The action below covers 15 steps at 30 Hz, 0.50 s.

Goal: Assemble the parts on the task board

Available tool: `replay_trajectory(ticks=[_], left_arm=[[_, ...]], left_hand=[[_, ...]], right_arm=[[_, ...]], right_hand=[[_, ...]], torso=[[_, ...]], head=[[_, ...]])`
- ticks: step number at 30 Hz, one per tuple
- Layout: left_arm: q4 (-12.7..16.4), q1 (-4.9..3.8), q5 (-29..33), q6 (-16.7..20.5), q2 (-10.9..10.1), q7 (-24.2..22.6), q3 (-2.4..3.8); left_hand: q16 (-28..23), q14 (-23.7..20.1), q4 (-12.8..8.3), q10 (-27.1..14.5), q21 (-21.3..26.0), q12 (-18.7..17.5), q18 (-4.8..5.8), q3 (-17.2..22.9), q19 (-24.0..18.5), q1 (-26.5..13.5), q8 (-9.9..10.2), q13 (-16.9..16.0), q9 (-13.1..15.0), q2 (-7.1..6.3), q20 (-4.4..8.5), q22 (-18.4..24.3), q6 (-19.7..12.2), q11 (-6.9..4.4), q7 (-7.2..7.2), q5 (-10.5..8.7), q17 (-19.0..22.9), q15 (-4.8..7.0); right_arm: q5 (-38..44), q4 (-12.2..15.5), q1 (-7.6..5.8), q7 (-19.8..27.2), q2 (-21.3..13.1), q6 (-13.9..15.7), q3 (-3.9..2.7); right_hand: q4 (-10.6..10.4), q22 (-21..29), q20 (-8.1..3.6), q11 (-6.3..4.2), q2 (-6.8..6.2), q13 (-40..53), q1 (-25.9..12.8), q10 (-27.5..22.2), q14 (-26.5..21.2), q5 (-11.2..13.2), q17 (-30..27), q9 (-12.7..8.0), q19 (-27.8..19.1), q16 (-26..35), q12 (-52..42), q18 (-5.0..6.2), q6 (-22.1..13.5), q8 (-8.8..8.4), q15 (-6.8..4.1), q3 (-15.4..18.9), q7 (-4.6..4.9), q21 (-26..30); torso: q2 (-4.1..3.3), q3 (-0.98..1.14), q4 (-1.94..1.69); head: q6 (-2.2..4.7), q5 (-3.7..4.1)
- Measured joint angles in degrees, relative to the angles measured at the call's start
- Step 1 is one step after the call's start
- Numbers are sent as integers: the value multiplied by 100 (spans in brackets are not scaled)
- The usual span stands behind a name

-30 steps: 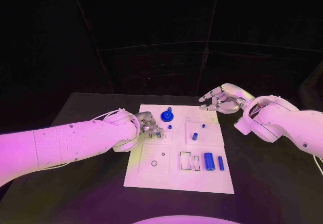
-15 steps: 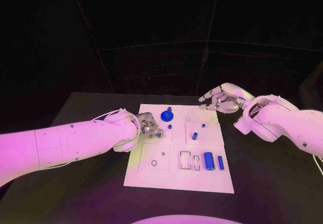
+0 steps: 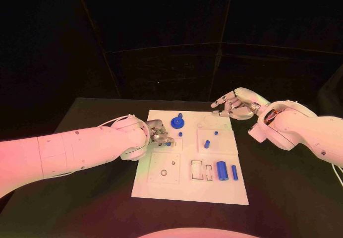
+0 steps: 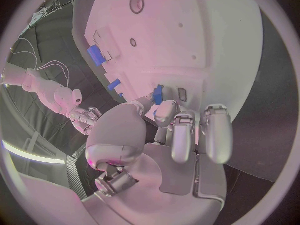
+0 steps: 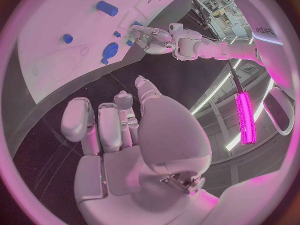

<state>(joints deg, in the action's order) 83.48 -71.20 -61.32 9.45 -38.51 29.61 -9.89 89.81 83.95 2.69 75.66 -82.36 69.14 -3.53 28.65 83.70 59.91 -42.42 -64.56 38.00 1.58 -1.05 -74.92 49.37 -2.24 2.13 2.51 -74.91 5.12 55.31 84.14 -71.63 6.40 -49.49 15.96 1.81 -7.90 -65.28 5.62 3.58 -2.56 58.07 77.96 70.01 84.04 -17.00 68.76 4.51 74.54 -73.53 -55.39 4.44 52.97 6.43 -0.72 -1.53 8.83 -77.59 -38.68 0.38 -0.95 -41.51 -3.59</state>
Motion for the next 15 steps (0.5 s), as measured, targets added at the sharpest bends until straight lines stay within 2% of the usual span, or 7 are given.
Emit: replay_trajectory(ticks=[9, 15], left_arm=[[-17, -8, -6, -74, 3, 24, 6], [-20, -11, -12, -113, 3, 35, 8]], left_hand=[[0, 0, -1, 0, 0, 0, 0, 0, 0, 0, -1, 5, 4, 0, 0, 0, 9, 1, -9, -3, 0, 0], [0, 0, -25, -1, 0, 0, 0, 25, 0, -38, -23, 5, 14, -102, 0, 1, 10, 1, -10, -3, 0, 0]], right_arm=[[0, -9, 0, 4, 10, -9, 0], [0, -15, 0, 7, 16, -20, 0]], right_hand=[[-21, 11, 0, 0, 0, 0, 0, 0, 0, 0, -13, 0, 0, 33, 0, 0, 0, 38, 0, 21, 0, 25], [-21, 10, 0, 0, 0, 0, 0, 0, 0, 0, -13, 0, 0, 33, 0, 0, 0, 38, 0, 21, 0, 26]], torso=[[0, -1, 0], [0, -2, -2]], head=[[-9, 0], [-15, 3]])
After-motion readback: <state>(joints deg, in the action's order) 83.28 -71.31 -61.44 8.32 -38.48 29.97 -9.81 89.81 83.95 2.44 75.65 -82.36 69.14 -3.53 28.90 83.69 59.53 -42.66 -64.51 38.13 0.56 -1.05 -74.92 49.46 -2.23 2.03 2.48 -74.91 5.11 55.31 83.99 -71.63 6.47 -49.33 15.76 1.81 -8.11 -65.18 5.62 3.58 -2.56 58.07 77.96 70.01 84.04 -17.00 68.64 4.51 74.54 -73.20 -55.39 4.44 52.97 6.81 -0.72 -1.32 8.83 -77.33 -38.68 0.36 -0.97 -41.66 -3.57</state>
